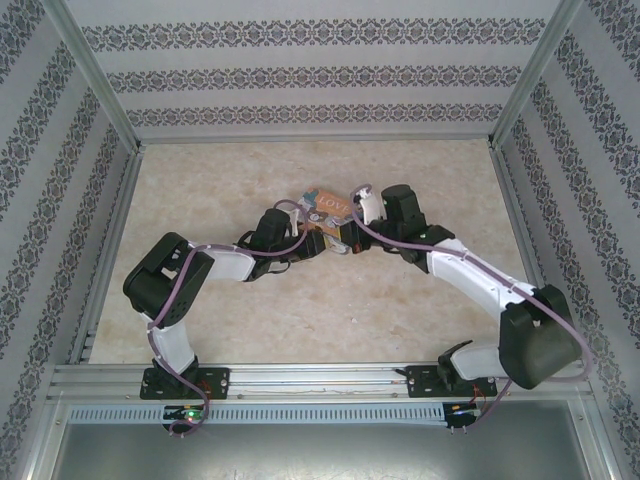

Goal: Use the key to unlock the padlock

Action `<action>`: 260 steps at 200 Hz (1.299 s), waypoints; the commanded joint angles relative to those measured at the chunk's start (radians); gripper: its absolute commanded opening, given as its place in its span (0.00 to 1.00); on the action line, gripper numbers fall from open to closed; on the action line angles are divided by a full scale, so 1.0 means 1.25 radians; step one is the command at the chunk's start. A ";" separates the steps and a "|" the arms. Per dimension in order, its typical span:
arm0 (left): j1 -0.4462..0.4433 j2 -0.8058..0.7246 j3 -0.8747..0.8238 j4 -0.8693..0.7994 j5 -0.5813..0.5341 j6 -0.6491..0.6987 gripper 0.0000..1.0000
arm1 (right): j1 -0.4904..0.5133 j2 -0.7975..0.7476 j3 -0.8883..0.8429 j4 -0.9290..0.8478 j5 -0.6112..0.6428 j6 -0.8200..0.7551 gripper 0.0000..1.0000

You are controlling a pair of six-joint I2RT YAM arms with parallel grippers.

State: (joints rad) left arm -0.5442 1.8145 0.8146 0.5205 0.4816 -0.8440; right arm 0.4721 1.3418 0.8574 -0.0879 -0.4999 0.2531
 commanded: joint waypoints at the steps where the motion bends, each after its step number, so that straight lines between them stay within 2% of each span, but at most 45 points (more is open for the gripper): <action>1: -0.011 -0.034 0.027 -0.006 0.042 -0.065 0.24 | 0.021 -0.048 -0.054 -0.015 0.057 -0.048 0.00; 50: -0.010 -0.036 0.034 -0.020 0.065 -0.131 0.23 | 0.066 -0.113 -0.173 0.018 0.120 -0.048 0.00; 106: -0.010 -0.035 0.035 -0.035 0.073 -0.194 0.22 | 0.103 -0.097 -0.241 0.068 0.169 -0.054 0.00; 143: -0.010 -0.039 0.037 -0.046 0.080 -0.214 0.22 | 0.116 -0.061 -0.249 0.107 0.180 -0.066 0.00; 260: -0.010 -0.076 0.061 -0.142 0.078 -0.172 0.22 | 0.129 0.036 -0.184 0.140 0.225 -0.146 0.00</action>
State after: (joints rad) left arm -0.5442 1.7641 0.8536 0.3641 0.5507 -1.0801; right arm 0.6136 1.3659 0.5789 0.0574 -0.2474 0.1165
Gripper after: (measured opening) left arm 0.220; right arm 0.041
